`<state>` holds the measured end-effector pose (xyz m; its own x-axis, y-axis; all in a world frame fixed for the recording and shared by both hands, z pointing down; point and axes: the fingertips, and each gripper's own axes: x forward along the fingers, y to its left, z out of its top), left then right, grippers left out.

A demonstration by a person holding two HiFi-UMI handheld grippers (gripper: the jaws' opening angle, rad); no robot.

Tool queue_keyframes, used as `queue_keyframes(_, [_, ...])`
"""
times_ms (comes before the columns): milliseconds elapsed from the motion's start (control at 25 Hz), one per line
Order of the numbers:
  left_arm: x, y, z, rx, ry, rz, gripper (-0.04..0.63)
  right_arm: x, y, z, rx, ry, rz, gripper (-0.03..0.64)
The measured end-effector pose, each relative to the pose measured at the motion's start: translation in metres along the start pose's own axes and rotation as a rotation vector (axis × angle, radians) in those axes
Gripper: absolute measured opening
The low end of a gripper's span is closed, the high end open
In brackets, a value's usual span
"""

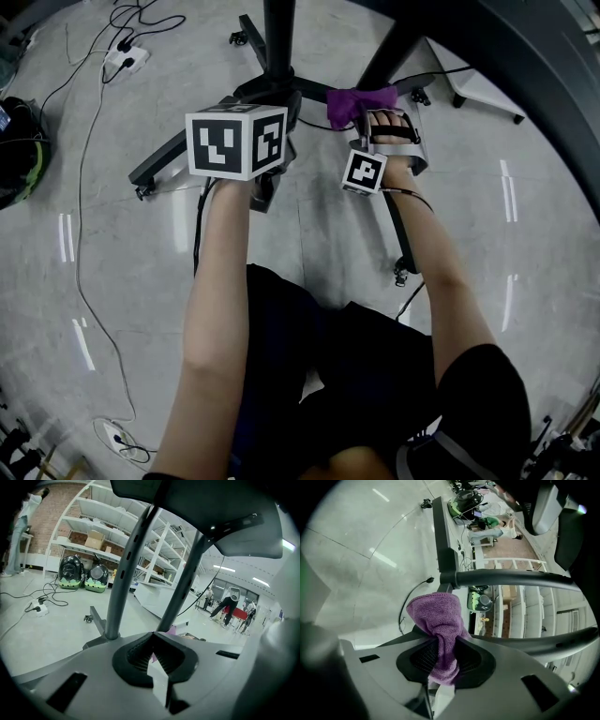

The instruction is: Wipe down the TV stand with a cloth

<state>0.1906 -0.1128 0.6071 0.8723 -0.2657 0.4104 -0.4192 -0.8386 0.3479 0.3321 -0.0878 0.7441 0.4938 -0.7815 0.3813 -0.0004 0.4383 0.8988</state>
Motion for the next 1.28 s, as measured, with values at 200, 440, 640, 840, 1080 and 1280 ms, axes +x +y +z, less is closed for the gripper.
queue_keyframes(200, [0.004,0.0,-0.004,0.004,0.014,0.002,0.008,0.001,0.011,-0.001,0.005,-0.013,0.017,0.106])
queue_keyframes(440, [0.009,-0.004,-0.006,0.007,0.022,-0.008,0.008,-0.012,-0.004,0.0,0.063,-0.055,-0.019,0.106])
queue_keyframes(640, [0.016,-0.012,-0.009,-0.001,0.027,-0.026,0.008,-0.034,-0.033,-0.015,0.122,-0.069,-0.085,0.106])
queue_keyframes(840, [0.02,-0.021,-0.01,0.005,0.032,-0.048,0.008,-0.055,-0.077,-0.037,0.194,-0.058,-0.196,0.106])
queue_keyframes(1080, [0.025,-0.02,-0.011,-0.003,0.035,-0.057,0.008,-0.078,-0.136,-0.062,0.269,-0.051,-0.376,0.106])
queue_keyframes(1280, [0.022,-0.024,-0.011,0.001,0.033,-0.06,0.008,-0.103,-0.182,-0.091,0.397,-0.043,-0.516,0.106])
